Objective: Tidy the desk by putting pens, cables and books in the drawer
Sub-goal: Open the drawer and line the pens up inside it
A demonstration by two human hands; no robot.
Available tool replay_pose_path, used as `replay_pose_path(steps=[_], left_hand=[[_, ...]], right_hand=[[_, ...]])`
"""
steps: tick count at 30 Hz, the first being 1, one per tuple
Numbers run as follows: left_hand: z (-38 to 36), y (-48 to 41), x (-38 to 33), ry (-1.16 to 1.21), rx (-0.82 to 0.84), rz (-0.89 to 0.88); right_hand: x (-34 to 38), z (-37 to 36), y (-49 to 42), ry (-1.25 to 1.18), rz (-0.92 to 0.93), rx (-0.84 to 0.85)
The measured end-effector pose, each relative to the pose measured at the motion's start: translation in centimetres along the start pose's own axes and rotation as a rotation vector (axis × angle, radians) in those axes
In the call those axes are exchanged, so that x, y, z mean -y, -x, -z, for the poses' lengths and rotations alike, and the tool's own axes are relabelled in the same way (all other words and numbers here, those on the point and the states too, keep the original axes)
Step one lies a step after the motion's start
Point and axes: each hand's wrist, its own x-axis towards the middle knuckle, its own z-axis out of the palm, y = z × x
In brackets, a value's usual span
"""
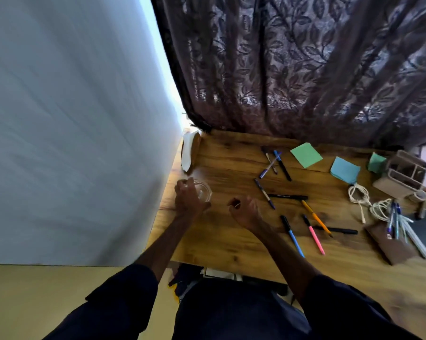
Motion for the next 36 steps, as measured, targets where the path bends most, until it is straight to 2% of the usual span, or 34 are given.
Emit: replay_pose_path(steps=[7, 14, 18, 22, 26, 29, 32, 36], left_hand=[[0.7, -2.5, 2.4, -0.011, 0.040, 0.124], [-0.3, -2.9, 2.3, -0.039, 0.063, 0.131], [-1.3, -1.5, 0.2, -0.042, -0.005, 0.051], [-2.8, 1.2, -4.3, 0.042, -0.025, -0.153], [-5.3, 4.4, -8.2, 0.123, 0.064, -0.360], [-7.6, 6.2, -10.8, 0.119, 0.158, -0.407], [-9.6, 7.8, -13.2, 0.118, 0.264, -0.356], [-11.8, 9.1, -14.7, 0.128, 0.400, -0.212]], right_hand=[[0.1, 0.3, -0.7, 0.029, 0.011, 0.032], [-1.6, 1.2, -0.8, 0.058, -0.024, 0.026], [-3.1, 2.0, 0.0, 0.032, -0.024, -0.015], [-6.0, 3.9, 1.9, 0.029, -0.017, -0.061], [-9.5, 6.9, 4.8, 0.071, -0.103, -0.170], [-13.1, 8.8, 7.1, 0.103, -0.206, -0.240], [-16.5, 9.8, 8.7, 0.173, -0.331, -0.238], [-20.5, 6.9, 9.4, 0.135, -0.355, -0.128]])
